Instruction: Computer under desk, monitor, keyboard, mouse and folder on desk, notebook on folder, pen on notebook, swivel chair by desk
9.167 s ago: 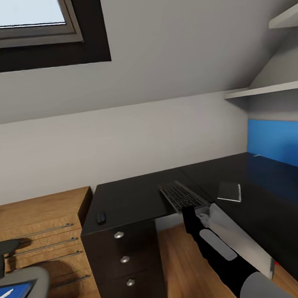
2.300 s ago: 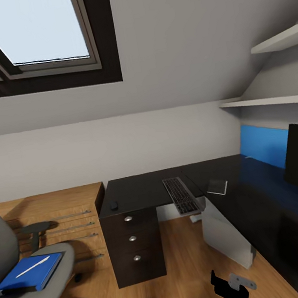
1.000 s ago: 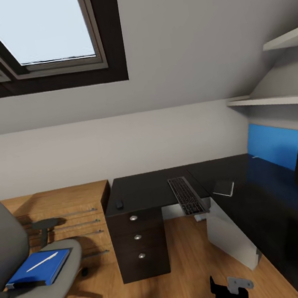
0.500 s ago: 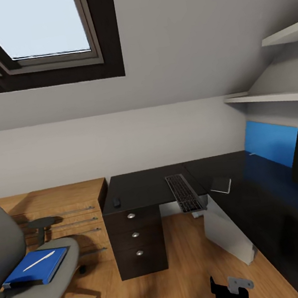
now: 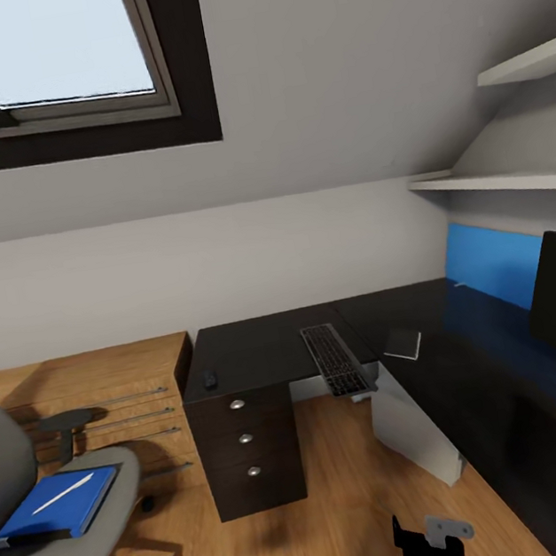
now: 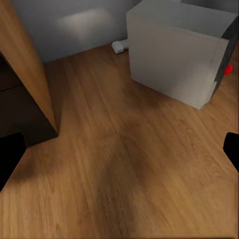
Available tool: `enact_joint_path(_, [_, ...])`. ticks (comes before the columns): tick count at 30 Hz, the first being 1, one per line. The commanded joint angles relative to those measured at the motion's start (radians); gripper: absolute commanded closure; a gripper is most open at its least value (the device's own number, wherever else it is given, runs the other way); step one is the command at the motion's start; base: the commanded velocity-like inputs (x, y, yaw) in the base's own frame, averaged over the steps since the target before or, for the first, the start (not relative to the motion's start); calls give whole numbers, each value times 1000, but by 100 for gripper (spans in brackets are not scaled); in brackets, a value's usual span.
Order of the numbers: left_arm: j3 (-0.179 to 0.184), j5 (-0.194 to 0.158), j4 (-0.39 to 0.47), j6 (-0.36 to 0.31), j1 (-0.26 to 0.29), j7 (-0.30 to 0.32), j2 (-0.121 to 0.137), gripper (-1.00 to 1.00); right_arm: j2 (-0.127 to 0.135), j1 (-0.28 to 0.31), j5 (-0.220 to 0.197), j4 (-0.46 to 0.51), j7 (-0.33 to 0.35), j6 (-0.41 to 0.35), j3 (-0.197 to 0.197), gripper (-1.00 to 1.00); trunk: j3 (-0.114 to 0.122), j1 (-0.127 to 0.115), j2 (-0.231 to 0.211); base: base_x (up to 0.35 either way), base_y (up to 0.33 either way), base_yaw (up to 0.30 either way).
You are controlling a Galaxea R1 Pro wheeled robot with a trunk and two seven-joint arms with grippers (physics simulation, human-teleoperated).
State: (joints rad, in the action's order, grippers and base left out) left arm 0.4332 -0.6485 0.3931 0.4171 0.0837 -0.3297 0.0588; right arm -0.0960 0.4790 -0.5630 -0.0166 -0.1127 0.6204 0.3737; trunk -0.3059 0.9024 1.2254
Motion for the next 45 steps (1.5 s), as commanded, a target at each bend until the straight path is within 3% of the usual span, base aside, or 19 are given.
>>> enact_joint_path(1, [9,-5,1,3,1,-8,1,-100,-1,1,-1,-2,-7,2,9,-100,0,-4,-6,0,0,-84])
enact_joint_path(13, [9,-5,1,2,1,-8,1,-100,-2,1,9,10,-5,10,14,-100,24,-50,-90,0,0,-59])
enact_joint_path(20, [9,-6,1,2,1,-9,1,-100,9,5,14,184,-54,-25,13,-100,46,-77,-139,0,0,0])
enact_joint_path(23, [9,-6,1,2,1,-9,1,-100,18,10,15,251,-104,-92,13,-100,55,-88,-160,0,0,0])
enact_joint_path(29, [9,-6,1,1,1,-9,1,-100,68,47,17,440,-163,-316,12,-100,74,-111,-202,0,0,0])
enact_joint_path(34, [7,-6,1,0,1,-9,1,-100,128,165,16,553,-201,-552,9,-100,90,-130,-237,0,0,0])
enact_joint_path(37, [7,-7,1,-1,1,-9,1,-100,145,242,14,565,-223,-625,7,-100,99,-142,-258,0,0,0])
enact_joint_path(45, [7,-5,1,-2,1,-9,-12,-100,170,384,11,547,-239,-683,4,-100,124,-173,-314,0,0,0])
